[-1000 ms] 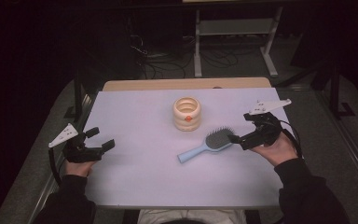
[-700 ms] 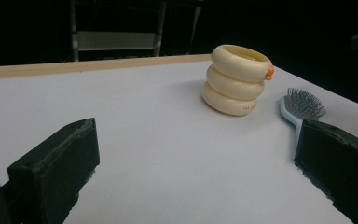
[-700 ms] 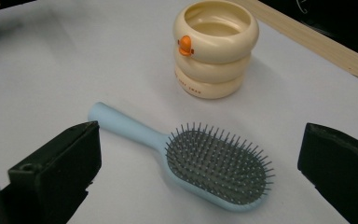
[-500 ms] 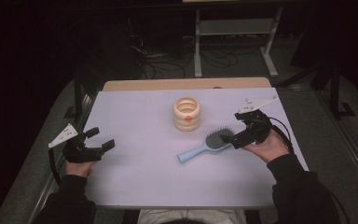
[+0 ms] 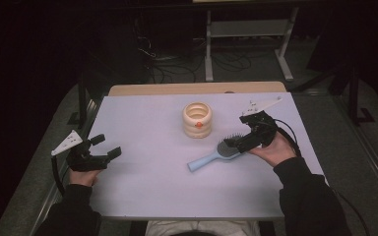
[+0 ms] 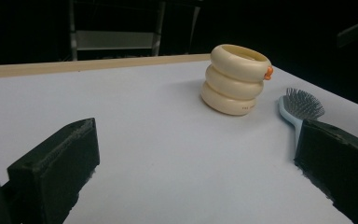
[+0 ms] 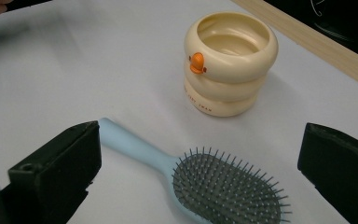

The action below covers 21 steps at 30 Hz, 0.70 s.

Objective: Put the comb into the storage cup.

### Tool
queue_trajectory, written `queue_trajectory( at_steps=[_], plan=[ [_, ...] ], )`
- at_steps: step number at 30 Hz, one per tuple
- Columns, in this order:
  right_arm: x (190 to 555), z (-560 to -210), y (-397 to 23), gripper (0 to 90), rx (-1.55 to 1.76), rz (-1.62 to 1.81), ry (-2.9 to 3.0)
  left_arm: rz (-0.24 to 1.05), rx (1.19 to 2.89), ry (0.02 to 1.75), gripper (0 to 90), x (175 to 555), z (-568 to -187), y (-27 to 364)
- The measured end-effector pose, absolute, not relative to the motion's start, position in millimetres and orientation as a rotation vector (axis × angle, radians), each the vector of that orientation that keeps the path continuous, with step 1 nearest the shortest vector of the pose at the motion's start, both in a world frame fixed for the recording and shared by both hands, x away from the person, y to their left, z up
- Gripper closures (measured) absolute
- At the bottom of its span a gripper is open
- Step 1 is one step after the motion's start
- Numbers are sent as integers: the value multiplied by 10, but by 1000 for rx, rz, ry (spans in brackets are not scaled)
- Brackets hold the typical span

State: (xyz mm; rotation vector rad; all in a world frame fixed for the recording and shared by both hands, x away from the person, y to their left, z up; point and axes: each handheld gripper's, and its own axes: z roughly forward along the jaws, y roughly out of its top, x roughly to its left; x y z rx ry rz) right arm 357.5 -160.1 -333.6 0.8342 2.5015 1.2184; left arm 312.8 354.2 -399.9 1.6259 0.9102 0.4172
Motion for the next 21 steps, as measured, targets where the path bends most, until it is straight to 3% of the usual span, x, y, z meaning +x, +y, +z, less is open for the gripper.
queue_trajectory(
  at_steps=[21],
  plan=[
    [3746, -3413, -1414, 0, 826, 1206, 2542, 413, 1622, 909, 0, 3132, -4002, 3544]
  ],
)
